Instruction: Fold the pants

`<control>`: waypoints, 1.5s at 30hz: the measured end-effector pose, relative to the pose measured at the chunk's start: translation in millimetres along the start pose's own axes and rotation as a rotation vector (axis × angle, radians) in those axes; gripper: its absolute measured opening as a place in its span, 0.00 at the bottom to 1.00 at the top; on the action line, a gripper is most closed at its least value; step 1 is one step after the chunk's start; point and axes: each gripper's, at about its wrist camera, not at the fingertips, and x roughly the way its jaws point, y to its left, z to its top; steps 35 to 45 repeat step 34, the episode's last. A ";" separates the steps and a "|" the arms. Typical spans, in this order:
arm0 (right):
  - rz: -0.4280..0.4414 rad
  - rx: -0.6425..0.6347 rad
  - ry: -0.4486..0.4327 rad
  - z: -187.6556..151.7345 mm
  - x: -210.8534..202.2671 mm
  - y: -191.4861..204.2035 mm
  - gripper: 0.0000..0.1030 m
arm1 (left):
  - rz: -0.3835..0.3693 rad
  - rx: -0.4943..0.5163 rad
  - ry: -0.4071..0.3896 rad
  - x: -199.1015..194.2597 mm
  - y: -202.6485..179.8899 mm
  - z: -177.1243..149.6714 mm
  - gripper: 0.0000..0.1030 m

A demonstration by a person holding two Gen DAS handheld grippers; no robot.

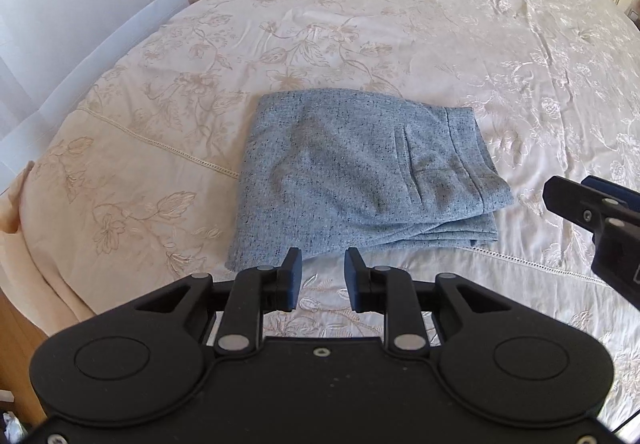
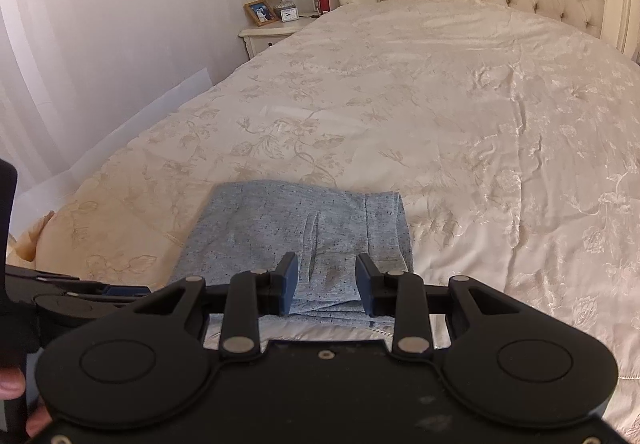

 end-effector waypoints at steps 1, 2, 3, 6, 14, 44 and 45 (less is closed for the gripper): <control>0.003 -0.002 -0.001 -0.9 -1.6 0.6 0.33 | 0.005 -0.001 0.001 -1.4 0.1 -1.4 0.32; 0.006 -0.004 -0.004 -2.0 -3.3 1.3 0.33 | 0.008 -0.002 0.003 -2.3 0.4 -2.3 0.32; 0.008 -0.003 -0.005 -2.8 -4.4 1.8 0.33 | 0.010 -0.003 0.004 -3.4 0.6 -3.2 0.32; 0.016 0.003 -0.009 -5.0 -8.3 3.0 0.33 | 0.018 -0.010 -0.006 -7.0 1.6 -5.5 0.32; 0.035 0.001 -0.022 -9.3 -15.5 3.9 0.33 | 0.031 -0.011 -0.022 -16.3 1.9 -10.2 0.32; 0.067 0.023 -0.045 -20.3 -32.1 -15.0 0.34 | 0.052 0.031 -0.074 -37.5 -22.1 -20.9 0.33; 0.067 0.023 -0.045 -20.3 -32.1 -15.0 0.34 | 0.052 0.031 -0.074 -37.5 -22.1 -20.9 0.33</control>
